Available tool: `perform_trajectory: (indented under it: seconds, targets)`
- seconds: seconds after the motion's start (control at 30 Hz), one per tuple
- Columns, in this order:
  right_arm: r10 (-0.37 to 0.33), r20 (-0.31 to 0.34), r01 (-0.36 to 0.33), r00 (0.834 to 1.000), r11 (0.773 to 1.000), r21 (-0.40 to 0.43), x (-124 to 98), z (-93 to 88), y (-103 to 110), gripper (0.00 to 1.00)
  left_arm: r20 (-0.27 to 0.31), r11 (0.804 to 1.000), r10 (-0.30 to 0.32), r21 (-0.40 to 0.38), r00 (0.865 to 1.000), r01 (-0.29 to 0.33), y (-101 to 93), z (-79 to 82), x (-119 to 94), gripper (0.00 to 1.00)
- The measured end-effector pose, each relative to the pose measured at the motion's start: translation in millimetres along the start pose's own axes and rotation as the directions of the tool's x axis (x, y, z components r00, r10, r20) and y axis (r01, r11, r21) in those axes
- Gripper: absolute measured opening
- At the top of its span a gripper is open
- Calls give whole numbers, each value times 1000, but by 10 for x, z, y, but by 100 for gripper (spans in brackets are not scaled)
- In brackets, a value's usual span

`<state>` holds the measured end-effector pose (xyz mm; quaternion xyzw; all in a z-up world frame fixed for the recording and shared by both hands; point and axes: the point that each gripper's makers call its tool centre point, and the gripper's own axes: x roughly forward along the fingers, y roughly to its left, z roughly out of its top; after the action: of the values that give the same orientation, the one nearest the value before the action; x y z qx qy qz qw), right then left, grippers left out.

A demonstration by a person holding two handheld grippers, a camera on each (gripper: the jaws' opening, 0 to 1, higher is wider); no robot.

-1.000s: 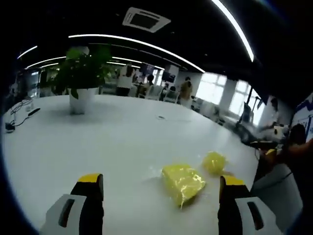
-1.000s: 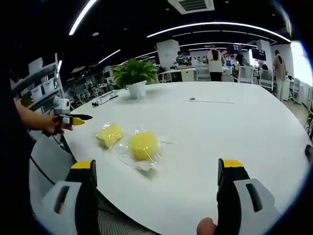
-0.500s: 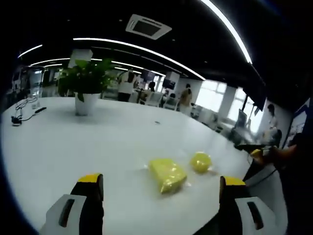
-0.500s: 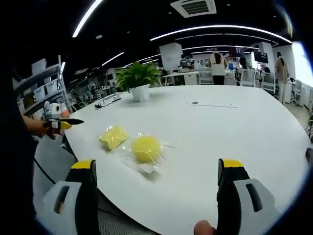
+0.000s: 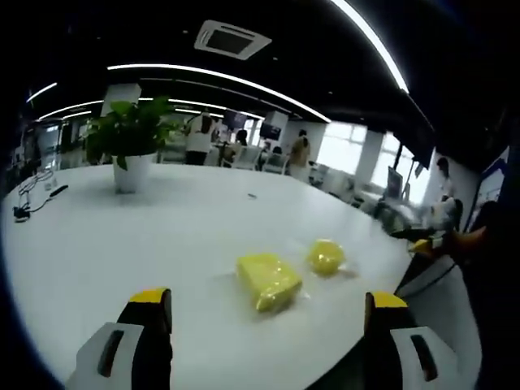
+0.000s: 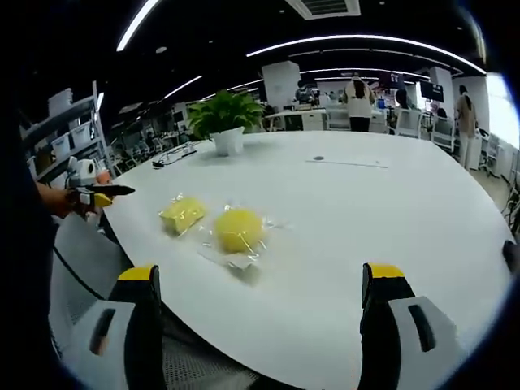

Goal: Compare the silicone blocks by pressing each to a similar depth, holding the contact briefly, and releasing to observe deformation and rebound differences across the visible hardness samples.

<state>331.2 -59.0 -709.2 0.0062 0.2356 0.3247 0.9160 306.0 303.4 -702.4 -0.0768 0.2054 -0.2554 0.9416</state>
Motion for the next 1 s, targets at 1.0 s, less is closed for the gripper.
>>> perform_trajectory:
  seconds: [1.0]
  targets:
    - [-6,-30,7,1000,1000,13,104,-27,85,96,-5,989,-112,-99,994,111,-341,627,513,100]
